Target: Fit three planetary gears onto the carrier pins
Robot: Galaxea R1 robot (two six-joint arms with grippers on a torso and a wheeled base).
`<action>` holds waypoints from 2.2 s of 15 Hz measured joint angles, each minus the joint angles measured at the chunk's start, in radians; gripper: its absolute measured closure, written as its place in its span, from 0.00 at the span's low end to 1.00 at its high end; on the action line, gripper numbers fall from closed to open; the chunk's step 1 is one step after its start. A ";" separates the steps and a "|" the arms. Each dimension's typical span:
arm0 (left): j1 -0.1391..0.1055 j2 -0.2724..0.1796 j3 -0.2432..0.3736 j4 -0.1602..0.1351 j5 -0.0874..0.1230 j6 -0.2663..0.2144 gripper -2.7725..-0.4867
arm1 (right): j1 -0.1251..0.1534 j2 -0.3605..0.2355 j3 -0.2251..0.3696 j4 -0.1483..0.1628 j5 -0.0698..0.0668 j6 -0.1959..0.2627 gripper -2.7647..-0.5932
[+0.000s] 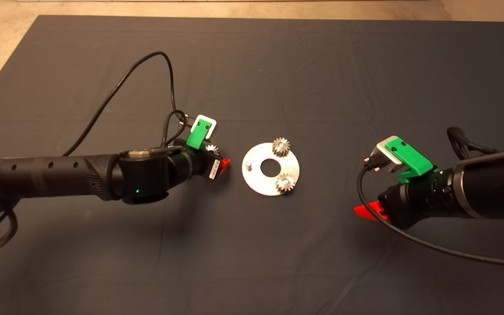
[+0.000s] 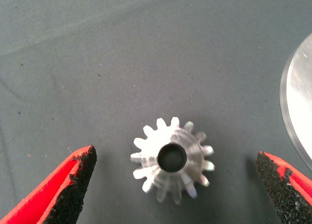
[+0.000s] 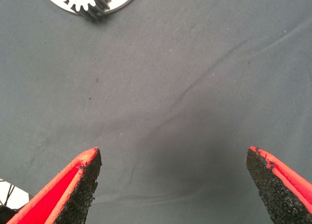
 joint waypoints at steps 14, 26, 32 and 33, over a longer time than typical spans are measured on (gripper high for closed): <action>0.010 -0.007 -0.019 0.000 -0.044 0.001 0.28 | 0.000 0.000 0.000 0.000 0.000 0.000 0.26; 0.014 -0.007 -0.022 0.000 -0.050 0.001 0.47 | 0.000 0.000 0.000 0.000 0.000 0.000 0.26; 0.014 -0.007 -0.022 0.001 -0.050 0.001 0.60 | 0.000 -0.002 0.000 0.000 0.000 0.000 0.26; 0.014 -0.007 -0.022 0.002 -0.049 0.001 0.60 | 0.000 -0.003 0.000 0.000 0.000 0.000 0.26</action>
